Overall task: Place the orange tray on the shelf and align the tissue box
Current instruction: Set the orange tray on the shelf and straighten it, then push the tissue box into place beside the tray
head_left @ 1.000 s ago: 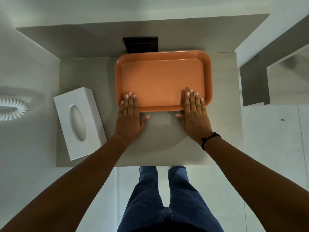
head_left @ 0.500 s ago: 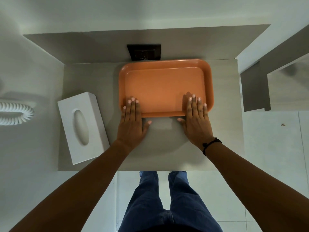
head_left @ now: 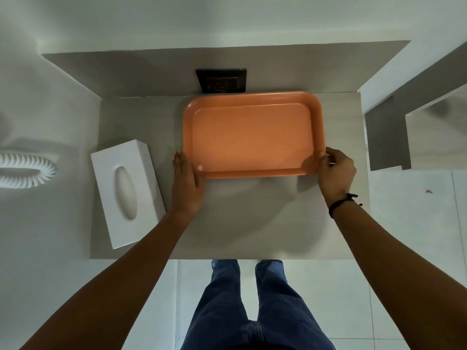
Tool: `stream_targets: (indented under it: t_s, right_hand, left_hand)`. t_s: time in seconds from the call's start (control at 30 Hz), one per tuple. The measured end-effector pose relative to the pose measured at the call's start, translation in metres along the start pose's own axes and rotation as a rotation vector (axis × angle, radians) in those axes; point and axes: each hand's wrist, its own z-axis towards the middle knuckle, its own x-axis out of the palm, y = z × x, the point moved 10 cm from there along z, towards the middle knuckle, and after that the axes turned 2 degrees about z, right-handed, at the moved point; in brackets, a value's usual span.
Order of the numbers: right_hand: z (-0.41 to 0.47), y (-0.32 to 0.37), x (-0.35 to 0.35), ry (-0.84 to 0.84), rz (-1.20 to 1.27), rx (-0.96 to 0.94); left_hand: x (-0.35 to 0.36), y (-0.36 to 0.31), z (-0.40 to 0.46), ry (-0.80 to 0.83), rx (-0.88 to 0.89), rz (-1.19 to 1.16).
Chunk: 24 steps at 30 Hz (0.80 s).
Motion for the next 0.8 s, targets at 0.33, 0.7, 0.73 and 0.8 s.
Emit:
stream_targets:
  t_s: [0.33, 0.7, 0.73, 0.8]
  right_hand:
    - [-0.006, 0.016, 0.02, 0.022, 0.019, 0.029]
    - [-0.06, 0.091, 0.035, -0.001, -0.193, -0.556]
    - [-0.086, 0.111, 0.054, 0.069, -0.196, -0.728]
    - [-0.148, 0.132, 0.105, 0.311, -0.254, -0.988]
  left_hand:
    - [-0.019, 0.006, 0.023, 0.01, 0.001, 0.051]
    - [-0.051, -0.001, 0.006, -0.085, 0.131, 0.251]
    - [-0.062, 0.003, -0.001, -0.13, 0.148, 0.303]
    - [-0.084, 0.017, -0.019, -0.224, 0.152, 0.402]
